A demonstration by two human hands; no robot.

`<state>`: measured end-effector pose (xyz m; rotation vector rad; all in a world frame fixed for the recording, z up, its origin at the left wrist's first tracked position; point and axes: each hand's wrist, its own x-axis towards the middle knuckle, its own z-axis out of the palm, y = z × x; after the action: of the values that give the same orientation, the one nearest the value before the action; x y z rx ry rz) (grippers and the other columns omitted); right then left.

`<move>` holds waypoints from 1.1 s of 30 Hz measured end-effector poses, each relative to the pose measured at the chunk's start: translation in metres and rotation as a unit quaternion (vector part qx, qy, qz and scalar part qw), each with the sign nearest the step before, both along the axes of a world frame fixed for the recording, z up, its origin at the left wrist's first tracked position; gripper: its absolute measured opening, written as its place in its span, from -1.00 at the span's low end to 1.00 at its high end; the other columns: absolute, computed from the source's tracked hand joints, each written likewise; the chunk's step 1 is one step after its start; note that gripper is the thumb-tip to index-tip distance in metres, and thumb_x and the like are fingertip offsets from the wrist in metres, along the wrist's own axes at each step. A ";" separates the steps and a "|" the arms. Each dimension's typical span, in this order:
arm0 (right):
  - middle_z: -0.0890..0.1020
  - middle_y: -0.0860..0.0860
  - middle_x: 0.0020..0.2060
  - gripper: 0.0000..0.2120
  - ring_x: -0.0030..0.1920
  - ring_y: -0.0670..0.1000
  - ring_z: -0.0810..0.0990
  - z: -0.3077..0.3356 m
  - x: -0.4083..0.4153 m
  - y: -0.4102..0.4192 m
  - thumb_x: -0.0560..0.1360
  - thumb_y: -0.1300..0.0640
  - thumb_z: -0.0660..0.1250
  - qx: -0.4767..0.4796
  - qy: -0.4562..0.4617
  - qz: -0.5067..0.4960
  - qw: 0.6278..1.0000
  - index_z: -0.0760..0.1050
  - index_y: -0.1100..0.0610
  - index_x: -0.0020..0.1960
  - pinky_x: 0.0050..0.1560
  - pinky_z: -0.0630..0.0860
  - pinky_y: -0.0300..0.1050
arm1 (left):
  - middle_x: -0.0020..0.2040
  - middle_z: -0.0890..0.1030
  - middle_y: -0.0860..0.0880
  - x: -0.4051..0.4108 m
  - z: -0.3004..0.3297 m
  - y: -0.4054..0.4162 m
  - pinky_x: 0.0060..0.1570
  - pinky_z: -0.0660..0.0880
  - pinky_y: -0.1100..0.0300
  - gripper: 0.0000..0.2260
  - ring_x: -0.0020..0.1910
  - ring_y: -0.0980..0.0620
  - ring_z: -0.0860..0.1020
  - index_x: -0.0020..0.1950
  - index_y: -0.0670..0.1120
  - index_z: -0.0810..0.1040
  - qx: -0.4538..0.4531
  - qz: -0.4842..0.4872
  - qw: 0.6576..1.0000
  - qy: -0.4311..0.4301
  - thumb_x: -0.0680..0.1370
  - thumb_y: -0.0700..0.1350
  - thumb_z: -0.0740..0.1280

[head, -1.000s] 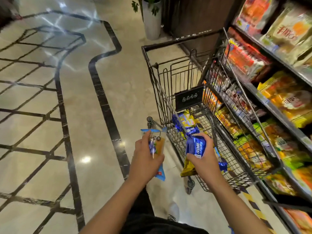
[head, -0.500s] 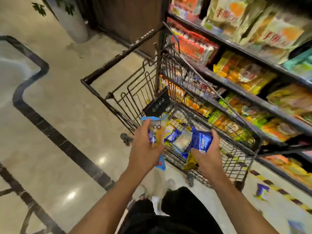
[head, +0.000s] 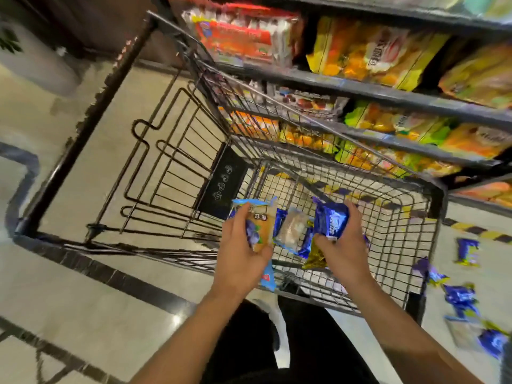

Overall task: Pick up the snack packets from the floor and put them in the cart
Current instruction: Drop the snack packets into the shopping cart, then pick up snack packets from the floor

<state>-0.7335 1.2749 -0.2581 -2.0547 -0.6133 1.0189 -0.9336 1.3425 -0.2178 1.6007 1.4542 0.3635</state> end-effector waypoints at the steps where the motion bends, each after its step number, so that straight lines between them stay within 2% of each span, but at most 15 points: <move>1: 0.49 0.02 0.18 -0.14 -0.14 -0.25 0.56 -0.009 0.006 0.004 0.42 0.32 0.47 -0.014 -0.001 0.007 1.000 0.08 -0.03 0.54 -0.29 0.43 -0.49 | 0.14 0.37 0.10 0.008 -0.009 0.006 0.17 0.47 0.21 -0.22 0.12 0.36 0.37 0.55 0.11 0.20 -0.008 -0.011 1.000 0.004 0.42 -0.15 0.50; 3: 0.50 0.02 0.18 -0.14 -0.15 -0.22 0.57 -0.027 0.012 0.008 0.39 0.27 0.49 -0.042 -0.001 0.010 0.999 0.11 -0.05 0.53 -0.27 0.44 -0.47 | 0.09 0.38 0.11 0.023 -0.024 0.015 0.12 0.55 -0.02 -0.24 0.07 0.24 0.40 0.52 0.12 0.22 -0.026 -0.029 0.999 0.015 0.40 -0.16 0.49; 4: 0.50 0.02 0.18 -0.12 -0.13 -0.20 0.58 -0.034 0.014 0.010 0.36 0.20 0.50 -0.054 -0.001 0.005 0.999 0.11 -0.07 0.52 -0.22 0.48 -0.43 | 0.09 0.40 0.07 0.030 -0.031 0.020 0.12 0.53 -0.03 -0.25 0.04 0.22 0.38 0.51 0.09 0.24 -0.027 -0.040 0.999 0.024 0.40 -0.17 0.49; 6: 0.50 0.03 0.18 -0.06 0.01 -0.06 0.59 -0.050 0.014 0.016 0.23 -0.03 0.48 -0.081 -0.008 -0.012 0.997 0.10 -0.13 0.51 0.00 0.60 -0.12 | 0.14 0.43 -0.03 0.043 -0.049 0.029 0.15 0.46 0.05 -0.27 0.02 0.20 0.35 0.50 0.05 0.25 -0.016 -0.057 0.997 0.048 0.39 -0.17 0.48; 8: 0.49 0.05 0.21 -0.01 0.15 0.12 0.54 -0.068 0.012 0.023 0.15 -0.11 0.44 -0.099 -0.002 -0.035 0.994 0.08 -0.17 0.50 0.13 0.56 0.15 | 0.20 0.41 -0.06 0.052 -0.074 0.037 0.18 0.39 0.14 -0.24 0.12 0.12 0.35 0.52 0.05 0.21 -0.001 -0.061 0.995 0.074 0.38 -0.17 0.47; 10: 0.42 0.10 0.28 -0.03 0.25 0.15 0.45 -0.088 0.010 0.032 0.26 0.08 0.53 -0.118 -0.011 -0.042 0.992 0.10 -0.01 0.54 0.28 0.46 0.12 | 0.20 0.41 -0.07 0.060 -0.102 0.045 0.26 0.38 0.08 -0.21 0.19 0.01 0.35 0.53 0.07 0.18 -0.001 -0.064 0.993 0.097 0.37 -0.15 0.47; 12: 0.38 0.16 0.27 -0.12 0.25 0.17 0.39 -0.115 0.010 0.039 0.33 0.21 0.53 -0.149 -0.046 -0.042 0.987 0.15 0.14 0.53 0.22 0.41 -0.02 | 0.20 0.41 -0.06 0.066 -0.131 0.054 0.25 0.42 -0.06 -0.21 0.20 -0.06 0.37 0.53 0.10 0.15 -0.011 -0.072 0.991 0.115 0.37 -0.07 0.45; 15: 0.43 0.12 0.17 -0.09 0.10 0.19 0.49 -0.154 0.004 0.042 0.24 0.10 0.49 -0.173 -0.063 -0.058 0.981 0.17 0.06 0.51 0.05 0.55 0.10 | 0.12 0.43 -0.04 0.068 -0.181 0.062 0.10 0.40 -0.02 -0.25 0.11 -0.07 0.40 0.54 0.09 0.17 0.009 -0.124 0.981 0.147 0.37 0.06 0.36; 17: 0.47 0.05 0.13 -0.10 0.07 0.17 0.53 -0.186 -0.002 0.040 0.13 -0.04 0.38 -0.192 -0.046 -0.070 0.978 0.21 -0.02 0.45 0.03 0.57 0.16 | 0.09 0.47 -0.05 0.072 -0.212 0.065 -0.07 0.26 0.13 -0.31 0.05 -0.07 0.42 0.53 0.08 0.22 0.025 -0.151 0.973 0.171 0.43 0.04 0.40; 18: 0.51 0.04 0.12 -0.14 0.06 0.17 0.54 -0.201 -0.005 0.040 0.13 -0.09 0.34 -0.213 -0.048 -0.067 0.974 0.25 -0.03 0.42 0.05 0.56 0.16 | 0.11 0.49 -0.09 0.074 -0.225 0.064 -0.09 0.23 0.12 -0.35 0.06 -0.11 0.44 0.52 0.05 0.27 0.035 -0.157 0.968 0.190 0.46 0.04 0.42; 22: 0.57 0.00 0.08 -0.26 0.00 0.14 0.57 -0.240 -0.017 0.030 0.22 -0.25 0.37 -0.247 -0.082 -0.065 0.963 0.31 -0.07 0.35 0.01 0.56 0.14 | 0.18 0.48 -0.24 0.073 -0.272 0.051 0.13 0.45 -0.15 -0.40 0.15 -0.29 0.44 0.48 0.01 0.36 0.060 -0.179 0.954 0.234 0.51 0.18 0.40; 26: 0.37 0.07 0.29 -0.09 0.26 0.11 0.35 -0.255 -0.026 0.031 0.33 -0.13 0.50 -0.211 -0.084 -0.078 0.971 0.09 -0.02 0.53 0.33 0.33 0.08 | 0.37 0.33 -0.24 0.069 -0.291 0.046 0.17 0.47 -0.21 -0.36 0.27 -0.30 0.39 0.54 0.12 0.16 0.017 -0.205 0.941 0.268 0.51 0.34 0.09; 27: 0.34 0.09 0.32 -0.09 0.30 0.12 0.31 -0.256 -0.028 0.032 0.36 -0.16 0.49 -0.207 -0.097 -0.076 0.970 0.05 -0.03 0.54 0.37 0.29 0.09 | 0.38 0.30 -0.22 0.070 -0.292 0.045 0.16 0.47 -0.18 -0.35 0.26 -0.27 0.39 0.54 0.12 0.16 0.019 -0.206 0.940 0.273 0.50 0.34 0.09; 30: 0.26 0.12 0.38 -0.11 0.38 0.15 0.24 -0.254 -0.032 0.038 0.41 -0.25 0.41 -0.213 -0.107 -0.065 0.969 0.03 -0.04 0.56 0.42 0.23 0.08 | 0.43 0.26 -0.21 0.070 -0.295 0.040 0.17 0.46 -0.17 -0.31 0.30 -0.25 0.38 0.54 0.11 0.18 0.036 -0.194 0.939 0.282 0.47 0.24 0.31; 33: 0.20 0.11 0.41 -0.08 0.39 0.14 0.20 -0.253 -0.033 0.034 0.41 -0.22 0.44 -0.192 -0.105 -0.047 0.975 -0.01 -0.08 0.58 0.41 0.20 0.06 | 0.48 0.23 -0.18 0.069 -0.295 0.036 0.23 0.43 -0.21 -0.25 0.38 -0.23 0.32 0.55 0.12 0.15 0.023 -0.176 0.944 0.279 0.44 0.23 0.39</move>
<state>-0.7665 1.3090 -0.5115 -2.5303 -0.4426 0.9258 -0.8647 1.3783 -0.5126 2.0618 1.5217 -0.2929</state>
